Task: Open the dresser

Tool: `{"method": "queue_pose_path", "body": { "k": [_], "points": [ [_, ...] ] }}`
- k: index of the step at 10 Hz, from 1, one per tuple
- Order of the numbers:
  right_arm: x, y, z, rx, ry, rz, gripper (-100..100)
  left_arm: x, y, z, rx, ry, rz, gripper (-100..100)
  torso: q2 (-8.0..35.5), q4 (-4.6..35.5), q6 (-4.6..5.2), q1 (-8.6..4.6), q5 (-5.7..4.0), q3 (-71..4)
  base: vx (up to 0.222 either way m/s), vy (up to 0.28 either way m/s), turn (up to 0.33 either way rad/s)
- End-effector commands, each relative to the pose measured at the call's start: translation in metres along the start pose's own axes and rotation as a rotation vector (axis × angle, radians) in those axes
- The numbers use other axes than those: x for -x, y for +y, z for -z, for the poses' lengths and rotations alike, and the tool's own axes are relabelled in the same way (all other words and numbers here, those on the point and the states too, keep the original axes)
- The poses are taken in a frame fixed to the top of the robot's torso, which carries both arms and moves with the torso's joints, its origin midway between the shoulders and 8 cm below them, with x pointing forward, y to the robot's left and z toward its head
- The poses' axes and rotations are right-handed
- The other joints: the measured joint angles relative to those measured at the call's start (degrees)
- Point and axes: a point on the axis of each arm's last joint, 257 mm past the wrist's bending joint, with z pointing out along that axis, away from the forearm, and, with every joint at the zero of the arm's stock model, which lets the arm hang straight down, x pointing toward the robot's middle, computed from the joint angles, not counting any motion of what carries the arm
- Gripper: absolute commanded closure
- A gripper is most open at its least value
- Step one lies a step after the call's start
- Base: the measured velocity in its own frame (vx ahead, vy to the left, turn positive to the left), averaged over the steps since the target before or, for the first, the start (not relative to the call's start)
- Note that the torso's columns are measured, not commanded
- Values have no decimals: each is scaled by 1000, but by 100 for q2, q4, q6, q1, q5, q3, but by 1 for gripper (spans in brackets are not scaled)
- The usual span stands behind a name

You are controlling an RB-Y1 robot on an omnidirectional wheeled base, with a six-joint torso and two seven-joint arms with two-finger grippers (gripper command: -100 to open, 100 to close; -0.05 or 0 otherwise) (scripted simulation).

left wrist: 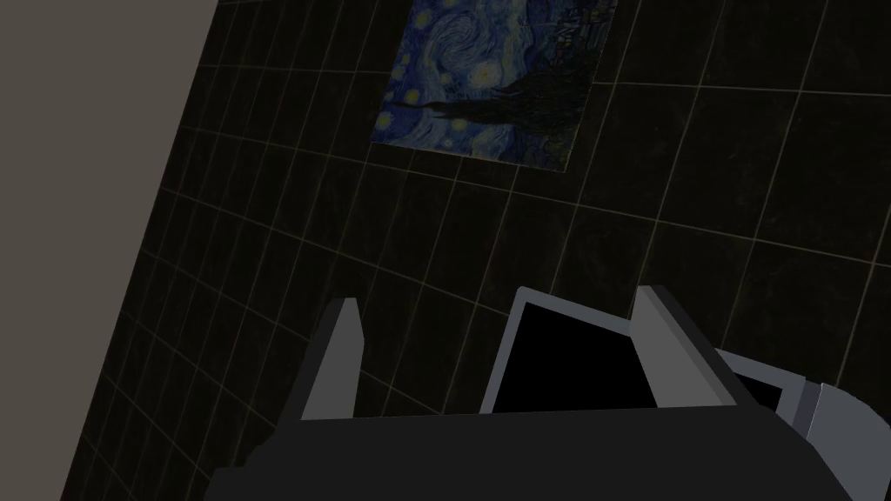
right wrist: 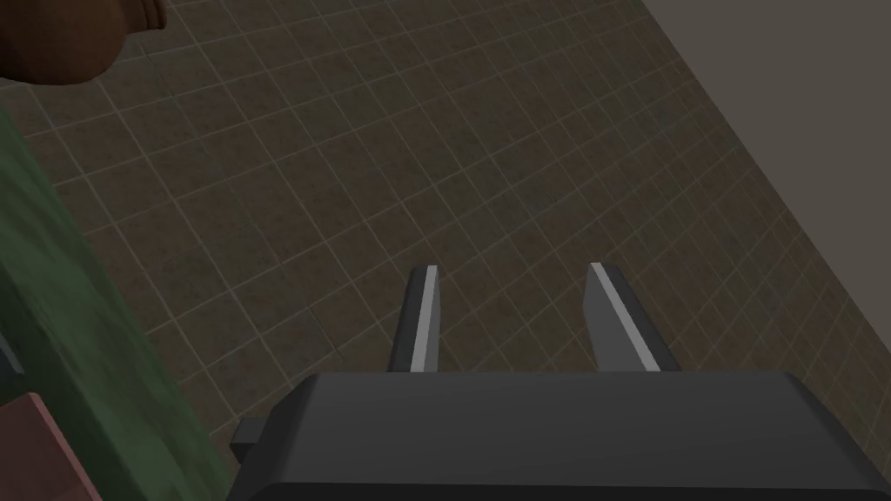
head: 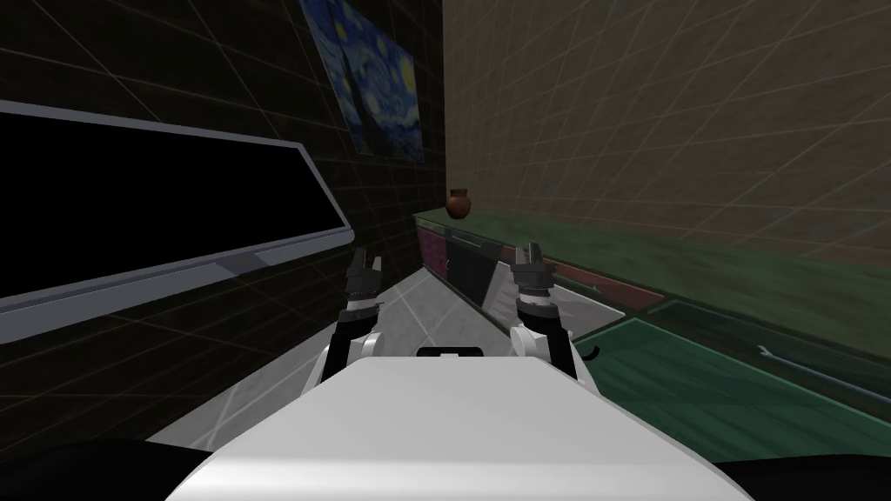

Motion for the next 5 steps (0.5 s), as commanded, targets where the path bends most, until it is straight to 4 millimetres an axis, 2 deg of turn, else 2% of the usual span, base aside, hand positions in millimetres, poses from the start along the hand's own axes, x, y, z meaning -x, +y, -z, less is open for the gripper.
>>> {"method": "queue_pose_path", "body": {
  "k": [1,2,3,5],
  "points": [
    [0,0,0,0,0,0,0,0,0,0,0,0,0,0,423,423,0,0,0,-846,0,0,0],
    [0,0,0,0,0,0,0,0,0,0,0,0,0,0,846,846,0,0,0,-1691,0,0,0],
    [-3,-5,1,-16,37,57,-100,0,0,0,0,0,0,0,1269,1269,0,0,0,-2538,22,13,-7],
    [-6,-11,2,-32,73,131,-100,0,0,0,1,0,0,0,1508,1512,0,5,2,-3049,39,23,-10]
  ]
}}
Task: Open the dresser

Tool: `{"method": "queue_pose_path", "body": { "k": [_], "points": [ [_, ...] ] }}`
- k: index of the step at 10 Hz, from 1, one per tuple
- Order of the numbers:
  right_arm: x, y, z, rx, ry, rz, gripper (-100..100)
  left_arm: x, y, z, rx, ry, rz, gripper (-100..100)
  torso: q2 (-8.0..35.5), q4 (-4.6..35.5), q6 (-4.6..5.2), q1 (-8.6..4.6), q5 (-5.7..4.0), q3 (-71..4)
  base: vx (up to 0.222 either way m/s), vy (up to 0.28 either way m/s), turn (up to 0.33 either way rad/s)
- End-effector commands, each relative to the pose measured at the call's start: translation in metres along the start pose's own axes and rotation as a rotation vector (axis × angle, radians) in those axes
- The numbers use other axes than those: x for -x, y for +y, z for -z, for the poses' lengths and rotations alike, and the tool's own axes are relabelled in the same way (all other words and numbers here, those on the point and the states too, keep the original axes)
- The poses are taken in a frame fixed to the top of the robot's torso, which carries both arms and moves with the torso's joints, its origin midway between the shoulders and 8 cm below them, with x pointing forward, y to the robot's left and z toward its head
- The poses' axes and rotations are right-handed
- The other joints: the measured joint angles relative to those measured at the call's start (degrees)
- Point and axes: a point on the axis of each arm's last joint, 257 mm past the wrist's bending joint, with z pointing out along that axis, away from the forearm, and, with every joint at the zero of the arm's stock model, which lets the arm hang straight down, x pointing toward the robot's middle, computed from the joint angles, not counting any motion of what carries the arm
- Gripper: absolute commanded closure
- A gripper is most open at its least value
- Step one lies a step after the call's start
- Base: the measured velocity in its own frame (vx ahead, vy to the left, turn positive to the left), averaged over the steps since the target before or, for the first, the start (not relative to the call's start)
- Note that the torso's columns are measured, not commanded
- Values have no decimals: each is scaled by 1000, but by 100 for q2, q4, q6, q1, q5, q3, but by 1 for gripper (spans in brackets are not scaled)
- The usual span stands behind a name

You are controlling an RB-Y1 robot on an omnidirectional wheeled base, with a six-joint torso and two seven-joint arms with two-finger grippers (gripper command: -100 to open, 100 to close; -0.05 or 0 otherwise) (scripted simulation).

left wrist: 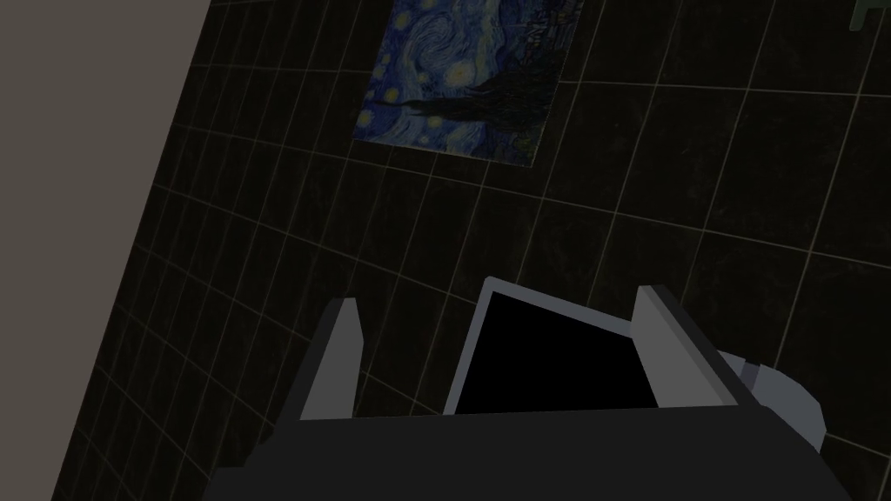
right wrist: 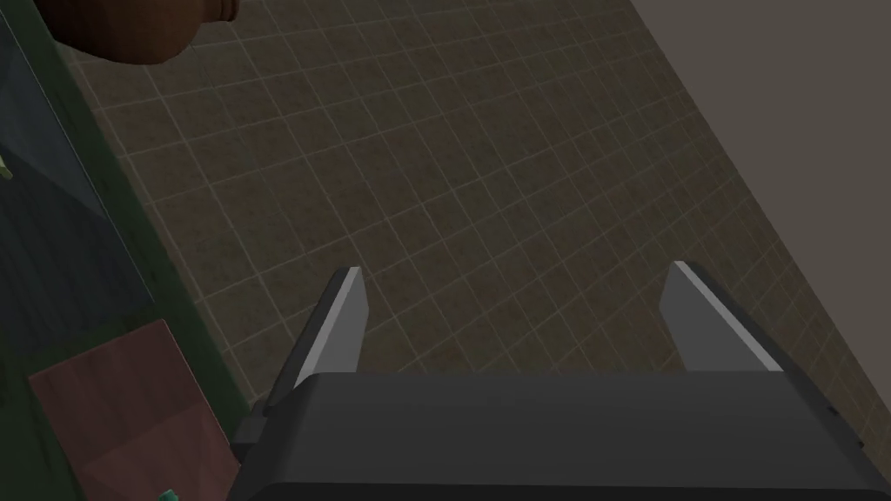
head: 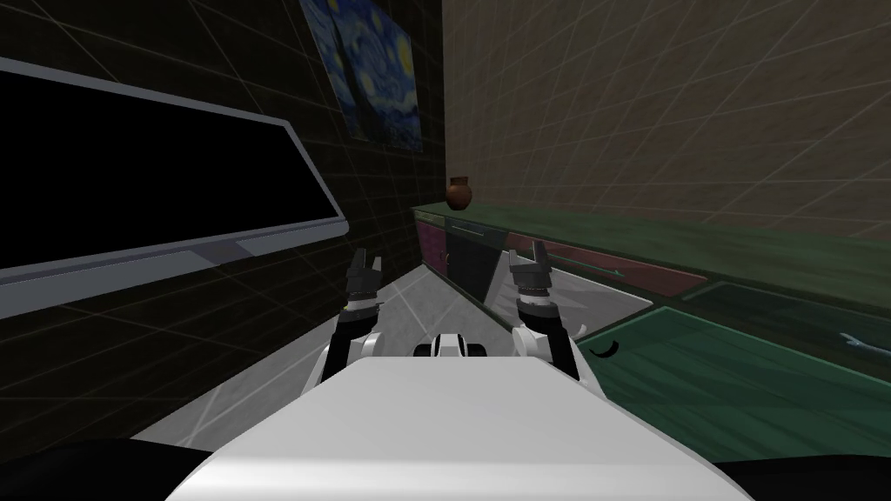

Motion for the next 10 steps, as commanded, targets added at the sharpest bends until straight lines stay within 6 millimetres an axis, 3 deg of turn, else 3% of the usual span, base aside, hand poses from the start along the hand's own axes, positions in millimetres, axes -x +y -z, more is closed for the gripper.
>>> {"method": "queue_pose_path", "body": {
  "k": [1,10],
  "points": [
    [-4,-9,2,-23,51,111,-100,0,0,0,0,0,0,0,13,16,0,0,0,-27,49,27,-11],
    [-7,-43,8,-77,223,621,-100,0,0,0,0,0,0,0,34,27,0,-6,-2,-23,64,38,-13]
  ]
}}
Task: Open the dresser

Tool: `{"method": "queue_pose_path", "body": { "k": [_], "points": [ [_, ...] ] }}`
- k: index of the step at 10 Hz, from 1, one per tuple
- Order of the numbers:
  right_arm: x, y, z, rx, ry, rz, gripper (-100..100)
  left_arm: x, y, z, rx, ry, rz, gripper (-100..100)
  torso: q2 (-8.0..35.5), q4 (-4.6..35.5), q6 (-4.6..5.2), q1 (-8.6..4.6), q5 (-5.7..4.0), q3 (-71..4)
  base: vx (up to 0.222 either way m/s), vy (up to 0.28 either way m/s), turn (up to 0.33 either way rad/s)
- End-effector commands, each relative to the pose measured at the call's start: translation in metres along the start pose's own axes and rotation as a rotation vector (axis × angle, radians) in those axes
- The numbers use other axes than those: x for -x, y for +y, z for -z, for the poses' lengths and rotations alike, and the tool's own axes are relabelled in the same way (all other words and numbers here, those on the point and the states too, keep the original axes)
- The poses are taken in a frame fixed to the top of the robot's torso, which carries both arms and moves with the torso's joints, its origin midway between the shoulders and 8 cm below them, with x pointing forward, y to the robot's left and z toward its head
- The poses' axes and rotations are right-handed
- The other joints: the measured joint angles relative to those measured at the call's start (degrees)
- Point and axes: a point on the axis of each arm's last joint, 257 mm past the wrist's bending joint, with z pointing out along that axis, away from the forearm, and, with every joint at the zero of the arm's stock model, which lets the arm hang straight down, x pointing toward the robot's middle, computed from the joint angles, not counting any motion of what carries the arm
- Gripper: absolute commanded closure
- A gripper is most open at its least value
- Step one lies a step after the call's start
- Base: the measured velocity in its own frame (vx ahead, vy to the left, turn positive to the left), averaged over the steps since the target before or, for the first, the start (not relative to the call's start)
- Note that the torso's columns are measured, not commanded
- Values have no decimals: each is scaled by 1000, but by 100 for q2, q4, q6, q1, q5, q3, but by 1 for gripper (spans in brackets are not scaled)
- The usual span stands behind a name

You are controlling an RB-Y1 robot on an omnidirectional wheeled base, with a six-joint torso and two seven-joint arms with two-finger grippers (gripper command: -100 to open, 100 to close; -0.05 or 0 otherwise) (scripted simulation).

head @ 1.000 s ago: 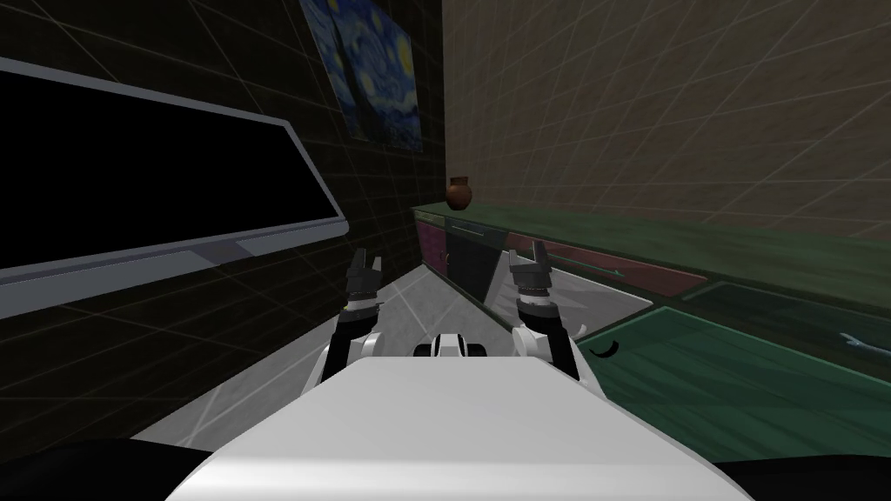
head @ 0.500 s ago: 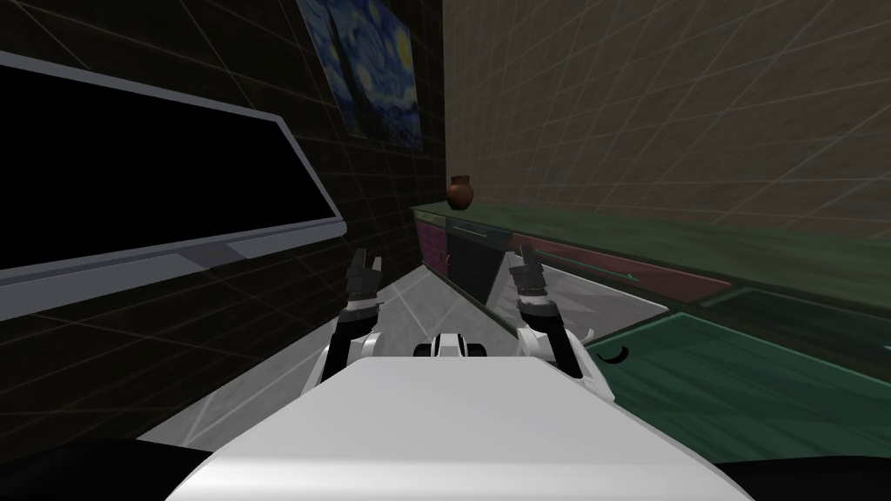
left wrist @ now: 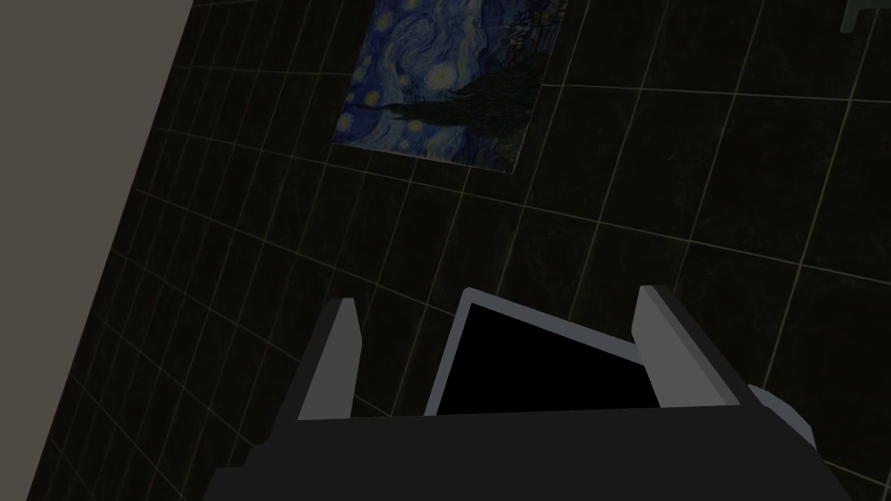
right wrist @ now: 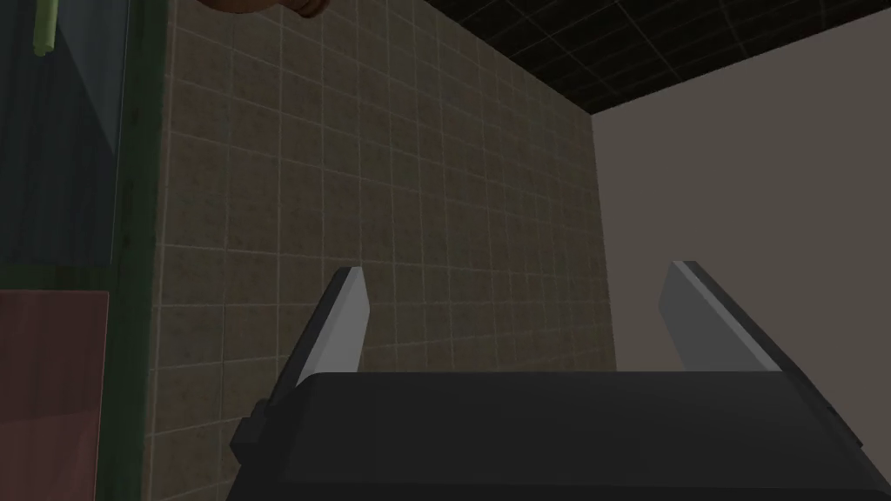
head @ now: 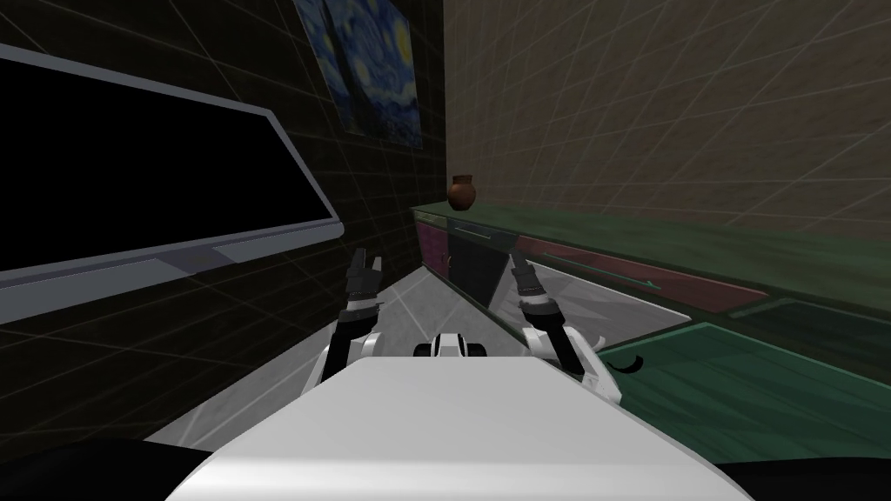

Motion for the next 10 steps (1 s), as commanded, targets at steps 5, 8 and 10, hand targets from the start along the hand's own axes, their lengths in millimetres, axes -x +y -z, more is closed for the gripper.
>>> {"method": "queue_pose_path", "body": {
  "k": [5,8,10],
  "points": [
    [-8,-21,2,-22,94,333,-100,0,0,0,0,0,0,0,-11,-3,0,8,2,-6,58,39,-14],
    [-10,-34,4,-30,143,503,-100,0,0,0,0,0,0,0,-12,-3,0,1,0,-7,68,36,-13],
    [-11,-50,6,-39,195,661,-100,0,0,0,0,0,0,0,1,0,0,1,0,1,60,46,-18]
  ]
}}
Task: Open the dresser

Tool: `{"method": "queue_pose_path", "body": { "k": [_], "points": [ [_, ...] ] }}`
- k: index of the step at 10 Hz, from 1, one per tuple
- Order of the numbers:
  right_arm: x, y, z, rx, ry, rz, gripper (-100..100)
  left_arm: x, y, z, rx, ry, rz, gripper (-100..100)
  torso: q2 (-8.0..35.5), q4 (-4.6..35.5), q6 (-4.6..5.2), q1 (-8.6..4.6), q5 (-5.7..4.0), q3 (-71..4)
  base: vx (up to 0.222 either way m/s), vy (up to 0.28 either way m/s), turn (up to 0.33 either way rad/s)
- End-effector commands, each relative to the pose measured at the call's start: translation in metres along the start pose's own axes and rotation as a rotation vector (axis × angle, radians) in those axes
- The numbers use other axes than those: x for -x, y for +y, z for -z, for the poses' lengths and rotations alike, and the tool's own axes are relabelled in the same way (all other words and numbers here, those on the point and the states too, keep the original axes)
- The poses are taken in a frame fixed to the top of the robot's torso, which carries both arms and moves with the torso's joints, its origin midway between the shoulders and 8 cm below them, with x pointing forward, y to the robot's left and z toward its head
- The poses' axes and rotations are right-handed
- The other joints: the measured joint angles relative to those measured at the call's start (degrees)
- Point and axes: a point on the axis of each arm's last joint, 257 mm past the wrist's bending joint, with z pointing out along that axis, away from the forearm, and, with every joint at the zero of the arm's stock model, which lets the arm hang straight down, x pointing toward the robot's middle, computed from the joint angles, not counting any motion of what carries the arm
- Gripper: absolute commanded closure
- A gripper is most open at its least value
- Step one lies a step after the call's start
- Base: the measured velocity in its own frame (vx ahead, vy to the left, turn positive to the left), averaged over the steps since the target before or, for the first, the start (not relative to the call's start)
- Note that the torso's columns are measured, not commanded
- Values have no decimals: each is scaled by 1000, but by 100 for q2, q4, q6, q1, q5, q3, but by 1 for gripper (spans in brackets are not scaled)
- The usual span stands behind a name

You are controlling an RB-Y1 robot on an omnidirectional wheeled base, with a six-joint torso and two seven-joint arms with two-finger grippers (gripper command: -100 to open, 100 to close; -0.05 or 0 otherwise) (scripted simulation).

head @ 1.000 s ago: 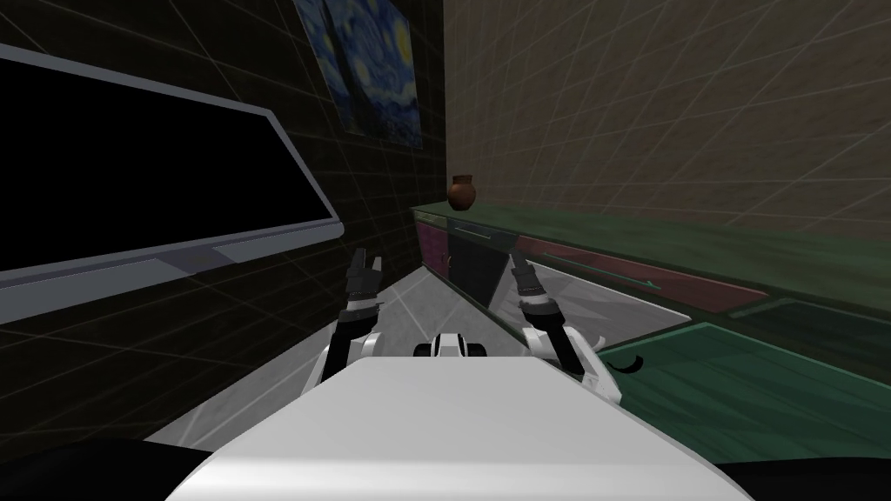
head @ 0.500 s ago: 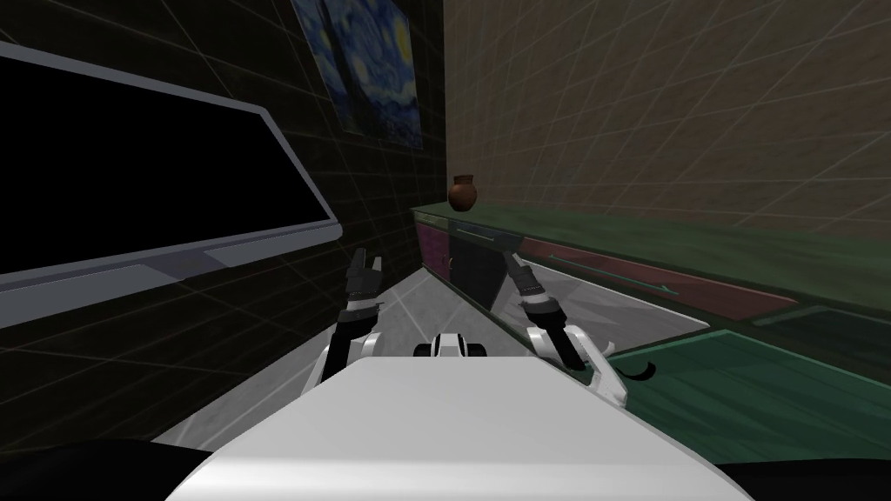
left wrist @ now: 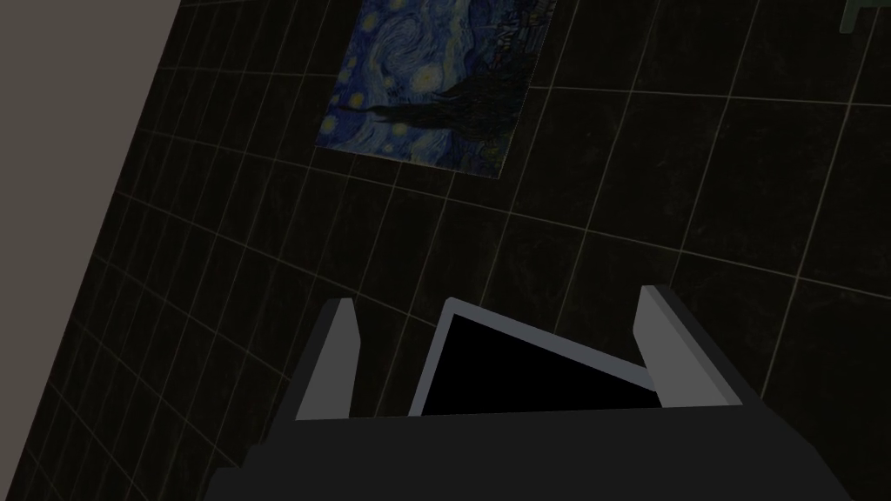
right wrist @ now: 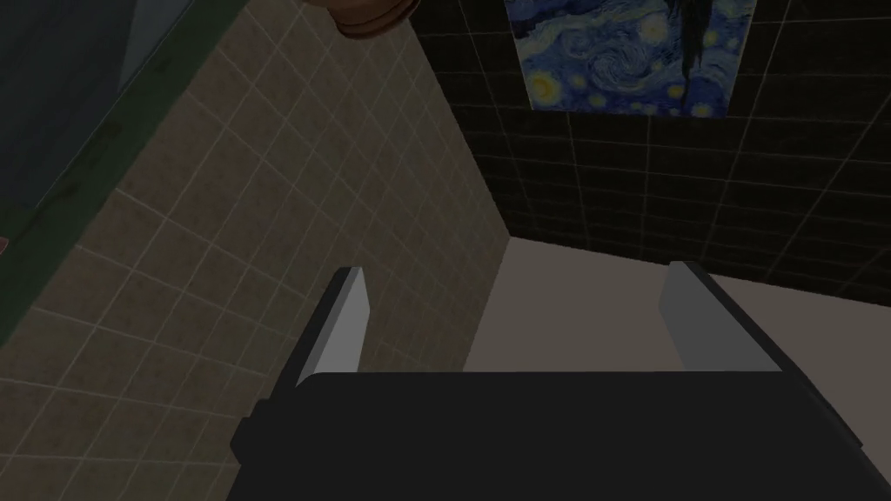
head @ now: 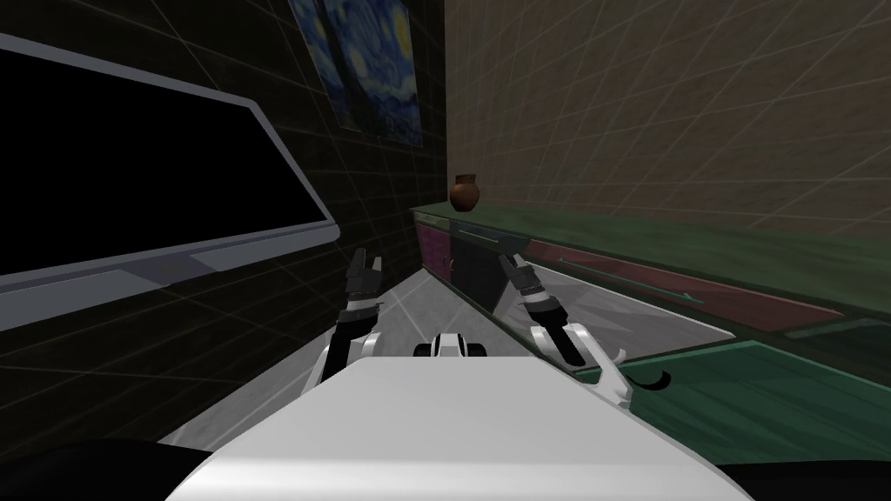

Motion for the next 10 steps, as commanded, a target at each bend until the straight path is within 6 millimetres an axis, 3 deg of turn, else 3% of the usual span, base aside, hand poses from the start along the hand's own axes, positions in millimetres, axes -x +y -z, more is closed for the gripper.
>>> {"method": "queue_pose_path", "body": {
  "k": [1,3,6,10],
  "points": [
    [-6,-10,1,-4,40,141,-100,0,0,0,0,0,0,0,-9,-2,0,4,1,-5,64,37,-9],
    [-15,-26,3,-9,94,302,-100,0,0,0,0,0,0,0,-8,-2,0,-6,-2,-5,73,35,-16],
    [-20,-35,5,-8,125,415,-100,0,0,0,0,0,0,0,-3,0,0,1,1,-2,56,38,-9],
    [-30,-66,10,-7,215,688,-100,0,0,0,0,0,0,0,-9,-3,0,1,1,-6,63,42,-14]
  ]
}}
